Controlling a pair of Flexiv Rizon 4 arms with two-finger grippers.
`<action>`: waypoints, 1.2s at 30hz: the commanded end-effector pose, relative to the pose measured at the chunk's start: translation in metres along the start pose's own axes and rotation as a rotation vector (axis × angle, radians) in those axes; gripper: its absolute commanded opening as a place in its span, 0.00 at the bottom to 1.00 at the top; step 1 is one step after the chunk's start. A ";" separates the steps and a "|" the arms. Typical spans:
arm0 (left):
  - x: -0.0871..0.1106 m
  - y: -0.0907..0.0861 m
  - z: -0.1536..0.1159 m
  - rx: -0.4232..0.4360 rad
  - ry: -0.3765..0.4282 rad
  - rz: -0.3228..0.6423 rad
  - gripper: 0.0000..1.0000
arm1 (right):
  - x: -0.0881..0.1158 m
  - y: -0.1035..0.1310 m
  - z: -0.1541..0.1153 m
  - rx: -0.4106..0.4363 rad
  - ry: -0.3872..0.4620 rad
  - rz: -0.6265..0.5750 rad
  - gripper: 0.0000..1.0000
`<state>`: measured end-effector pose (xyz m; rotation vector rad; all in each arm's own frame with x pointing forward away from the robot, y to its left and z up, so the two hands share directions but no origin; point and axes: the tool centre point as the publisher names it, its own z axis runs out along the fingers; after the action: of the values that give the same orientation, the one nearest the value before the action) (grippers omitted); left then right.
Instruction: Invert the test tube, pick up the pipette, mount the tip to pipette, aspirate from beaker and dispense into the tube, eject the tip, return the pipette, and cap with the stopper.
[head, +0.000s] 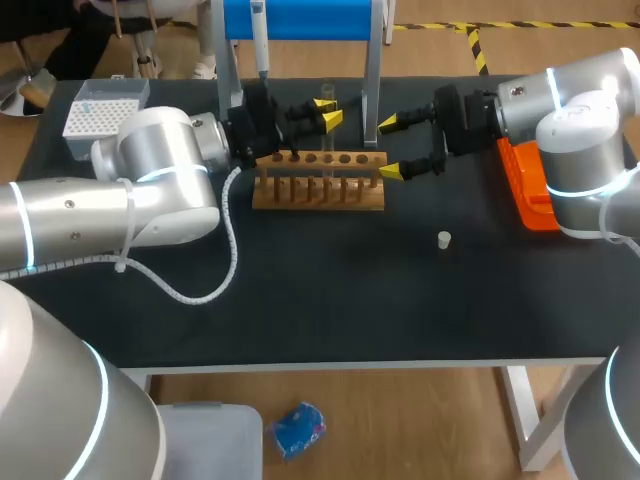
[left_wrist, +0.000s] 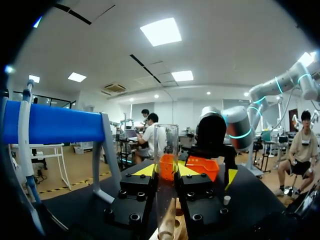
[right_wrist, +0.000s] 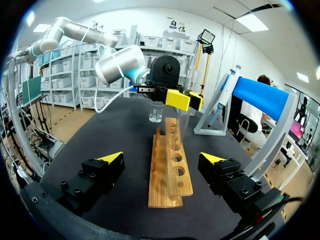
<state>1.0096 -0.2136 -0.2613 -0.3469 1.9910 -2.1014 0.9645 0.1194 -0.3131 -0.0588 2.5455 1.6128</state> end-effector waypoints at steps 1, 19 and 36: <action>-0.003 0.004 0.005 -0.011 0.014 -0.004 0.00 | 0.000 0.000 0.000 0.001 0.001 0.000 1.00; -0.003 0.014 0.000 -0.018 -0.039 -0.077 0.00 | 0.000 0.000 0.000 0.001 0.001 0.000 1.00; -0.002 0.016 0.000 -0.019 -0.034 -0.089 0.00 | 0.000 0.000 0.000 0.001 0.001 0.000 1.00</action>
<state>1.0116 -0.2123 -0.2768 -0.4793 2.0150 -2.1107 0.9645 0.1194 -0.3131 -0.0588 2.5455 1.6128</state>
